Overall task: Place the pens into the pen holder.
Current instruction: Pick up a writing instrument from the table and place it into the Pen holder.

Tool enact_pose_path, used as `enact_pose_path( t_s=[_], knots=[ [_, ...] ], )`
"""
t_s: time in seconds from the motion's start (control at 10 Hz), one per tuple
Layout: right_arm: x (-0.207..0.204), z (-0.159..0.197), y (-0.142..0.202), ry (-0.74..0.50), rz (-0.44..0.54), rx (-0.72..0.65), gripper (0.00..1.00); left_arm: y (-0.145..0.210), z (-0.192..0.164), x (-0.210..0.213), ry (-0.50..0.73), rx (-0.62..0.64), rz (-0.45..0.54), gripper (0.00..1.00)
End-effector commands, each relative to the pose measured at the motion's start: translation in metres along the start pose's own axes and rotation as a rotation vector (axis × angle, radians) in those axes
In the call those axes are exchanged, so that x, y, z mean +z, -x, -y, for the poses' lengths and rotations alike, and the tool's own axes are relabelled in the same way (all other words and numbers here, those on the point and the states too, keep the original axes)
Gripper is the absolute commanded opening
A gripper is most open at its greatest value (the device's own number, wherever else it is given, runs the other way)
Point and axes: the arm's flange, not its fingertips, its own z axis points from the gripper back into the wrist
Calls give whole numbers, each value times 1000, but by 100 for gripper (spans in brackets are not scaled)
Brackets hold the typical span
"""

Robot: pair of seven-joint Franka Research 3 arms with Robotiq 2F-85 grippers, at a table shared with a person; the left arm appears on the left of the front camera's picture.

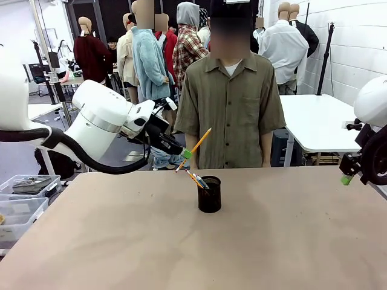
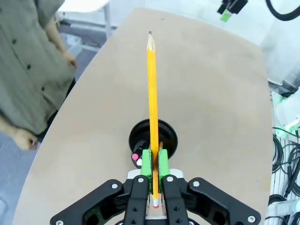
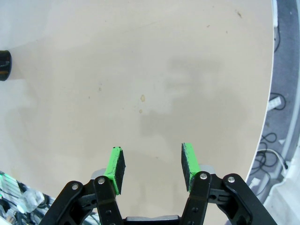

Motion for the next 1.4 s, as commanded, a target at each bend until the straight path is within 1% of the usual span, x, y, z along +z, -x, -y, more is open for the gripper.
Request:
enact_pose_path(
  t_s=[0.0,0.1,0.3,0.4,0.5,0.6,0.8,1.0,1.2,1.3],
  knots=[
    [-2,-2,0,40,-5,-11,62,7,-5,-18,55,-44,72,0],
    [-2,-2,0,40,-5,-11,62,6,-5,-29,76,-61,83,0],
    [-2,-2,0,40,-5,-11,62,-4,0,-47,113,-114,146,0],
    [-2,-2,0,40,-5,-11,62,-10,2,-53,113,-123,158,0],
    [-2,-2,0,40,-5,-11,62,-16,2,-53,90,-122,147,0],
    [-2,-2,0,40,-5,-11,62,-20,3,-51,88,-147,165,0],
    [-2,-2,0,40,-5,-11,62,-20,2,-61,124,-159,197,0],
    [-2,-2,0,40,-5,-11,62,-17,0,-76,155,-164,263,0],
    [-2,-2,0,40,-5,-11,62,-12,-2,-96,205,-195,249,0],
    [-2,-2,0,40,-5,-11,62,-7,-4,-104,212,-179,236,0]
  ],
)
